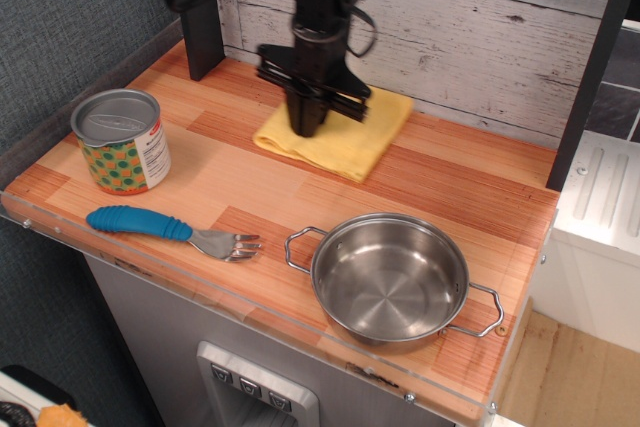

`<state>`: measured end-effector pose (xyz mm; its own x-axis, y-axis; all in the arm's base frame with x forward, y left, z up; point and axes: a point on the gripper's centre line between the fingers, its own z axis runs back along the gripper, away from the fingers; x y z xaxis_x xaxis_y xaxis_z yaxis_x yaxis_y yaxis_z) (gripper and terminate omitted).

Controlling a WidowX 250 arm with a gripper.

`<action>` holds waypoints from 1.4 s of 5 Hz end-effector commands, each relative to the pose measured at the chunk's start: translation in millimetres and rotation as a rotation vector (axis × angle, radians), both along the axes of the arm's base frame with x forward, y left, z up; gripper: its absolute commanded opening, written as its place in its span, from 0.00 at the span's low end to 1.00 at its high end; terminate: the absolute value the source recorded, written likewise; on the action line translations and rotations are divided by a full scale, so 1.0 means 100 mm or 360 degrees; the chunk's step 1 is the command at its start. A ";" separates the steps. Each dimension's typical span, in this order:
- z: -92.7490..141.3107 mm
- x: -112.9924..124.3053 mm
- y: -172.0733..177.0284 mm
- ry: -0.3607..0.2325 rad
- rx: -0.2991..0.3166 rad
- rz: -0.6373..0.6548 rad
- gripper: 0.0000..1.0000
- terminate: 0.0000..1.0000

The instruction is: Move the towel behind the pot

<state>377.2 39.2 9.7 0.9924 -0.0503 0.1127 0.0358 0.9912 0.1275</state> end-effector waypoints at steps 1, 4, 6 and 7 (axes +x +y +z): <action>0.08 -0.09 -0.39 -0.0030 -0.0041 -0.0072 0.00 0.00; 0.10 -0.08 -0.92 -0.0006 -0.0037 -0.0148 0.00 0.00; 0.10 -0.08 -1.10 0.0020 -0.0106 0.0038 0.00 0.00; 0.08 -0.09 -1.14 0.0040 -0.0113 0.0092 0.00 0.00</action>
